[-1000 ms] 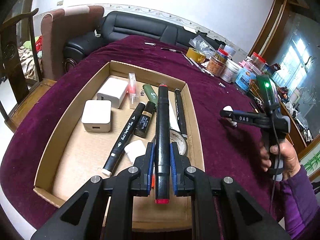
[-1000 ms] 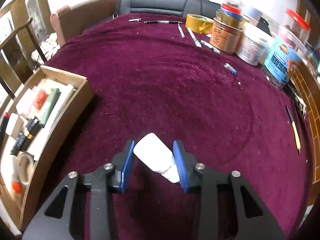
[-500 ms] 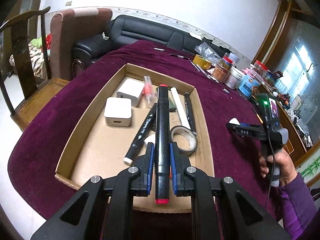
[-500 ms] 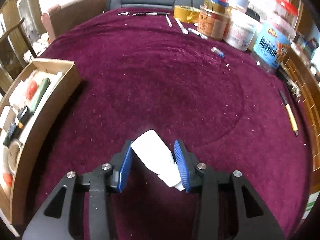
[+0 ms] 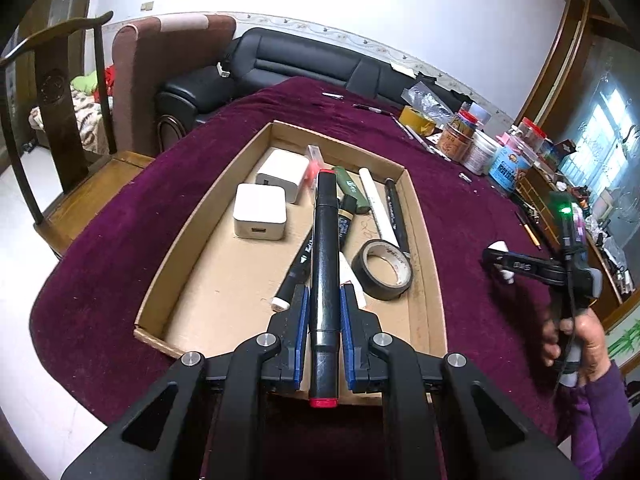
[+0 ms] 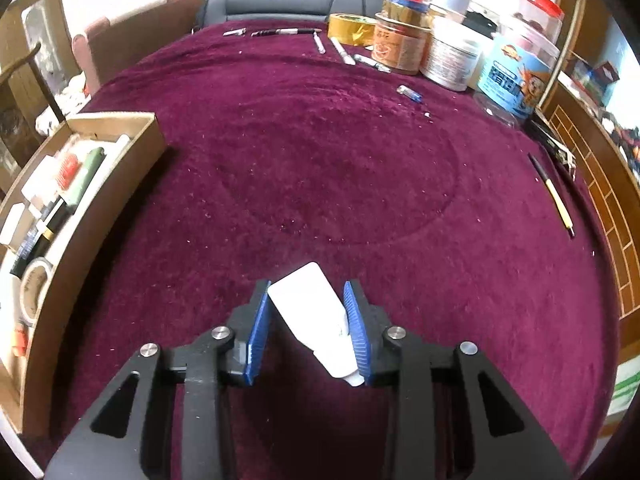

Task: Organize rigid objects
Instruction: 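Hold the marker over the box with left tool while right tool carries the white bottle over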

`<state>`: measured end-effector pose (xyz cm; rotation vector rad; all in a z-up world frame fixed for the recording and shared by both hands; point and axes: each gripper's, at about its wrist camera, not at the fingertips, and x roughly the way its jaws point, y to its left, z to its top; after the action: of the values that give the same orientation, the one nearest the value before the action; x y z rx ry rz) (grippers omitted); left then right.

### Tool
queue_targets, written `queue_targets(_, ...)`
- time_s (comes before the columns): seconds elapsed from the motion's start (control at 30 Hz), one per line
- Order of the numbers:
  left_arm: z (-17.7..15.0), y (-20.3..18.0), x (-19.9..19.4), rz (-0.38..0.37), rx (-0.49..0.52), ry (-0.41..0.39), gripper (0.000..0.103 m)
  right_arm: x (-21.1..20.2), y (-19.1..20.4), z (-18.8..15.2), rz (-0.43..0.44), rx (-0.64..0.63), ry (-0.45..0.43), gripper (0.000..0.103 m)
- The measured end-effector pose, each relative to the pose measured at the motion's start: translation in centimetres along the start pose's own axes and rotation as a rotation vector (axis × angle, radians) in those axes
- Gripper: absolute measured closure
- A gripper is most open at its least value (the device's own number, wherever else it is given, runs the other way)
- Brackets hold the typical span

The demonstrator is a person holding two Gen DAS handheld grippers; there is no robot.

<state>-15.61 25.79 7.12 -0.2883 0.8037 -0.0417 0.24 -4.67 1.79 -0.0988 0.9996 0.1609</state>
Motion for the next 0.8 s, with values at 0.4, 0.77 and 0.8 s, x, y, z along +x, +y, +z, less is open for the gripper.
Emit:
queue_targets(0.4, -0.2, 0.2, -0.3, 0.084, 0.031, -0.012, 0.091, -6.4, 4.1, -0.1, 0.16, -0.031, -0.087, 0.069)
queue_targets(0.77, 0.6, 1.3, -0.1, 0.119, 0.042, -0.023, 0.091, -8.5, 10.5, 0.0, 0.32, -0.115, -0.076, 0.069)
queue_targets(0.8, 0.7, 1.4, 0.1, 0.121, 0.043, -0.022, 0.091, -8.6, 11.2, 0.0, 0.336, -0.124, -0.071, 0.069)
